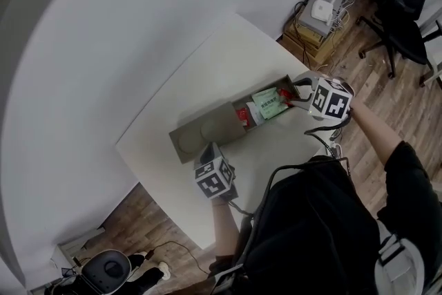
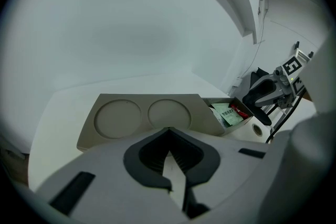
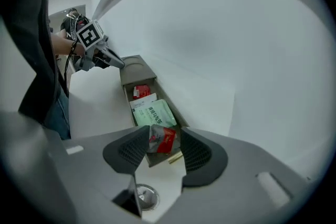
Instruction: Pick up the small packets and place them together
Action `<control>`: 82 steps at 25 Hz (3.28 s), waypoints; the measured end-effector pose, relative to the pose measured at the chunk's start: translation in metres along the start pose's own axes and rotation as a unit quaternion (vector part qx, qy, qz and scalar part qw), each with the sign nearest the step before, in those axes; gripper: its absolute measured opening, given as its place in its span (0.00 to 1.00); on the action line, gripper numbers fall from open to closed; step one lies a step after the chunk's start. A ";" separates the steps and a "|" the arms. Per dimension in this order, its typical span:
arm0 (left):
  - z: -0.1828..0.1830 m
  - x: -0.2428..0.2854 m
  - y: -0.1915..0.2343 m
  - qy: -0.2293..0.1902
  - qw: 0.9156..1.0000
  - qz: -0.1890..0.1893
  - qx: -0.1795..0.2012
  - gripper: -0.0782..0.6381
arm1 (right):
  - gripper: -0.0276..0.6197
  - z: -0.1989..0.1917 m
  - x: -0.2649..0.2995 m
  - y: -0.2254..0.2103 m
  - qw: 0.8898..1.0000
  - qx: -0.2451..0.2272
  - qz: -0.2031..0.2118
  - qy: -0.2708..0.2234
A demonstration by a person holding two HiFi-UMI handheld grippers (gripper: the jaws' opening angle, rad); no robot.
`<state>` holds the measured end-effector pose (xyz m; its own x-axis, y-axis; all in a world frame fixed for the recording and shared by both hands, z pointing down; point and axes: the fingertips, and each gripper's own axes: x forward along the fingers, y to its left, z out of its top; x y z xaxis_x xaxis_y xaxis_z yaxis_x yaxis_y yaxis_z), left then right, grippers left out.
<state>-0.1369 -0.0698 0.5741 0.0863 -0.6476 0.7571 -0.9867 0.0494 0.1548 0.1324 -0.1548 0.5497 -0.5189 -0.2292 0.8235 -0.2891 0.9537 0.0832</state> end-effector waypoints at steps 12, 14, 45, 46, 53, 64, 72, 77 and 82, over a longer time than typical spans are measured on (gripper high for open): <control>-0.002 0.001 -0.001 -0.003 1.000 -0.006 -0.003 0.11 | 0.32 -0.011 0.056 0.022 0.991 0.090 0.010 0.099; -0.002 0.002 -0.001 -0.003 1.000 -0.007 -0.003 0.10 | 0.32 -0.012 0.060 0.019 0.989 0.089 0.003 0.117; -0.016 0.000 -0.002 -0.014 1.000 -0.016 -0.003 0.10 | 0.05 0.030 0.011 0.009 0.991 0.064 -0.108 0.055; -0.015 -0.001 -0.002 -0.015 1.000 -0.016 -0.003 0.10 | 0.05 0.043 0.009 0.010 0.992 0.055 -0.108 0.041; -0.007 0.003 -0.001 -0.014 1.000 -0.015 -0.003 0.10 | 0.05 0.144 0.032 0.030 0.995 -0.051 -0.075 -0.034; -0.002 0.002 0.008 -0.018 0.999 -0.026 -0.028 0.10 | 0.05 0.255 0.099 0.103 0.973 -0.205 0.022 -0.108; -0.014 -0.018 0.028 -0.001 1.000 0.007 -0.028 0.10 | 0.05 0.292 0.135 0.149 0.955 -0.262 0.064 -0.122; -0.020 -0.031 0.057 -0.014 0.994 0.012 -0.111 0.11 | 0.05 0.297 0.153 0.166 0.949 -0.279 0.083 -0.120; -0.019 -0.043 0.083 -0.031 0.986 0.025 -0.160 0.11 | 0.05 0.295 0.163 0.183 0.939 -0.310 0.100 -0.110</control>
<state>-0.2203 -0.0229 0.5663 0.0208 -0.6834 0.7297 -0.8943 0.3137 0.3192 -0.2422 -0.0749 0.5340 -0.6864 -0.0040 0.7273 0.3198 0.8965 0.3067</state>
